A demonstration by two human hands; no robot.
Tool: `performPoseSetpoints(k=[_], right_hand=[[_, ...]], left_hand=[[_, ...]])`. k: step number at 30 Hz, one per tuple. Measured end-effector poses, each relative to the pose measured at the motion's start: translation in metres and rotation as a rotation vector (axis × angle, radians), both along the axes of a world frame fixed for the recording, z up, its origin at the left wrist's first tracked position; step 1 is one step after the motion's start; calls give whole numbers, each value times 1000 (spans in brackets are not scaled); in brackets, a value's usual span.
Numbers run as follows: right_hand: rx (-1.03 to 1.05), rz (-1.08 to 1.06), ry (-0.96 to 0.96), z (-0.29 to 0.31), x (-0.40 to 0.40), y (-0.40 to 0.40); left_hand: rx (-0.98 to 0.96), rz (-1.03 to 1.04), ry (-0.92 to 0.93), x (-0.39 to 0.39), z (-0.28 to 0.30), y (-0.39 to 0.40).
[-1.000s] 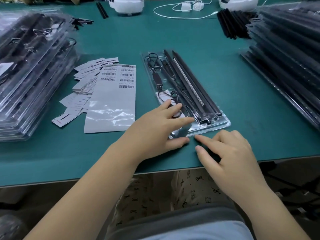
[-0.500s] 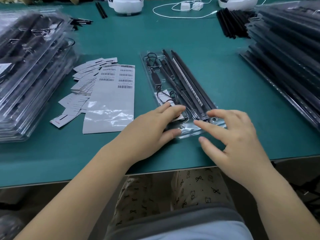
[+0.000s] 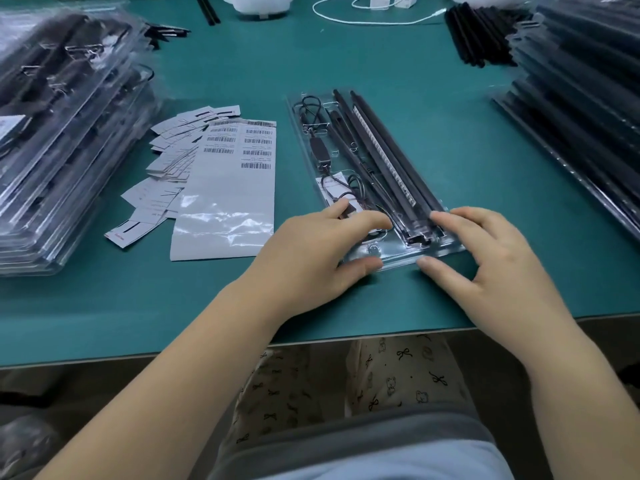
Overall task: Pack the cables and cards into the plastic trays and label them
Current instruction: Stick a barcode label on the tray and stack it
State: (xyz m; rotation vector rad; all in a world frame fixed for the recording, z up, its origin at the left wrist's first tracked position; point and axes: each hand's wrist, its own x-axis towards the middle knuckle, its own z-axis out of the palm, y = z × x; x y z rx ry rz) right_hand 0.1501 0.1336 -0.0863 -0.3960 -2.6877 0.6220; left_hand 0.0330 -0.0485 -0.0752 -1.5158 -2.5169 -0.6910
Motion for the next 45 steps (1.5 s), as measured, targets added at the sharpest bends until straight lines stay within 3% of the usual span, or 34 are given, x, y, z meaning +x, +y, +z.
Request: performPoseSetpoints(k=[4, 7, 9, 14, 19, 24, 33, 40, 45], right_hand=[[-22, -41, 163, -2, 11, -10], [38, 16, 289, -6, 23, -28], [48, 74, 268, -11, 28, -38], [35, 40, 280, -13, 28, -31], [108, 85, 317, -11, 23, -29], [228, 190, 238, -10, 11, -32], [336, 231, 216, -4, 7, -35], [265, 276, 153, -5, 10, -29], [254, 340, 148, -3, 10, -23]], left_hand=[[-7, -103, 81, 4, 0, 1], [155, 64, -47, -2, 4, -3], [221, 72, -67, -2, 5, -7], [-33, 18, 32, 4, -4, 0], [-225, 43, -143, -2, -5, -1], [-291, 35, -165, -4, -4, 0], [-271, 17, -199, -4, -8, 0], [-36, 9, -95, -2, -4, -11], [-172, 258, -141, -2, -2, -12]])
